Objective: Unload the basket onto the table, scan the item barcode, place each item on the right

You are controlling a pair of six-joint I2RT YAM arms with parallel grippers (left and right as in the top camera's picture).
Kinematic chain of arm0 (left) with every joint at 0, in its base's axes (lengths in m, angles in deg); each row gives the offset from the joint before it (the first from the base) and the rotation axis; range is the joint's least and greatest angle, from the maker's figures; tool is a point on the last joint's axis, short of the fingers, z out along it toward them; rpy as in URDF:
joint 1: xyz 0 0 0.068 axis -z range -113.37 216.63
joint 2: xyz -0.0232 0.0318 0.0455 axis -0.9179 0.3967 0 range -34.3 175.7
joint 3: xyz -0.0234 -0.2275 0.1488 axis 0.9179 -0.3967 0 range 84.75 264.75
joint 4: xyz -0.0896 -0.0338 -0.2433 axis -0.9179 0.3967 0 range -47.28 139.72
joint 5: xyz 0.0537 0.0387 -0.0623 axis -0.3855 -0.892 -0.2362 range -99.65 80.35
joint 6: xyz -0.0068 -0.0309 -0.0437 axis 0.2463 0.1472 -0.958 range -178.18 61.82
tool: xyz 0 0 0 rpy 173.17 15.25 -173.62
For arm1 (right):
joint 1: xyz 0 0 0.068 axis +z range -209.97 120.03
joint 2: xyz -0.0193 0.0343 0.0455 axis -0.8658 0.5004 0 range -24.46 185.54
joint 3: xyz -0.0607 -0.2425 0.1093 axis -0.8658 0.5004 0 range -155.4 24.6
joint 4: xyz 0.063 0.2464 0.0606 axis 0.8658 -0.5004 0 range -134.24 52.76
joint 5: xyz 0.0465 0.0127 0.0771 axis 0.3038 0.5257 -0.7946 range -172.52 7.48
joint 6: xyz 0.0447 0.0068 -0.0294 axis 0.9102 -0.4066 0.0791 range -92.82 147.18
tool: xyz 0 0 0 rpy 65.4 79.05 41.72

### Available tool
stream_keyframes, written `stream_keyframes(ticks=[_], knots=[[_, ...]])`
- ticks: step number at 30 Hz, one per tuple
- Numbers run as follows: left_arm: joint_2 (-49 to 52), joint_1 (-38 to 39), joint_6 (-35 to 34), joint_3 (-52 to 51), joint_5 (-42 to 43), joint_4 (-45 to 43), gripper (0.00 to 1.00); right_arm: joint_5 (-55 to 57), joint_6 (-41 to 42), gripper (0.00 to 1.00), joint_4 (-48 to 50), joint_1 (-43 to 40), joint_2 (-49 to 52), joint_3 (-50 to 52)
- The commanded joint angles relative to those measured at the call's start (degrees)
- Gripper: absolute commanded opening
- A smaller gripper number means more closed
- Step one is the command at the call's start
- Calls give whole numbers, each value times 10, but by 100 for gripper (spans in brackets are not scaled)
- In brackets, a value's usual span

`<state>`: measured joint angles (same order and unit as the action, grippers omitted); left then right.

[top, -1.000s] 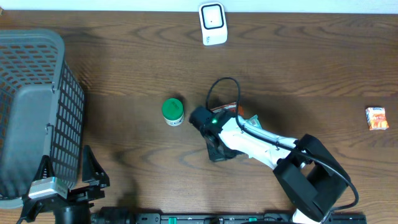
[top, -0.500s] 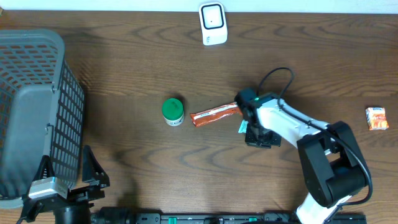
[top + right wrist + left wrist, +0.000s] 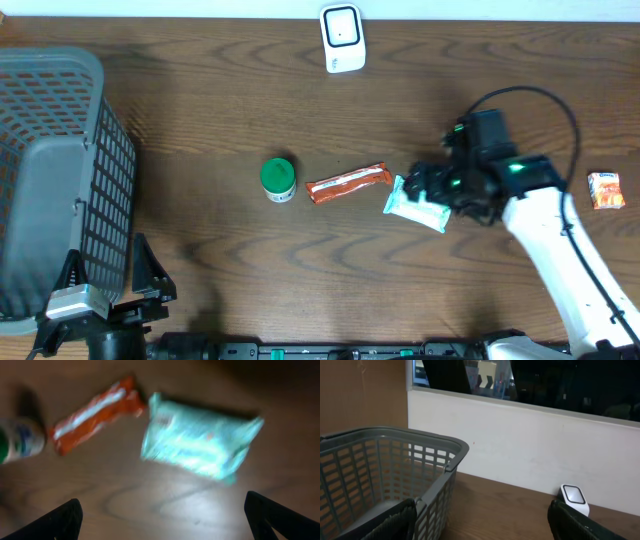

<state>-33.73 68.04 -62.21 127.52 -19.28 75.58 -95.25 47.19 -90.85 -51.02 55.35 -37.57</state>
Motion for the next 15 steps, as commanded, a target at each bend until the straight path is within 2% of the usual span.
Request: stream_keyframes(ticks=[1, 5, 10, 15], knots=[[-4, 3, 10, -3, -5, -3, 84, -104, -169, 99, 8, -87, 44, -2], [-4, 3, 10, -3, -5, -3, 84, -191, -292, 99, 31, -179, 131, -2], [-4, 3, 10, -3, -5, -3, 84, -194, -314, 99, 76, -190, 217, -2], [-4, 3, 10, -3, -5, -3, 84, -224, -336, 99, 73, -179, 290, -2]])
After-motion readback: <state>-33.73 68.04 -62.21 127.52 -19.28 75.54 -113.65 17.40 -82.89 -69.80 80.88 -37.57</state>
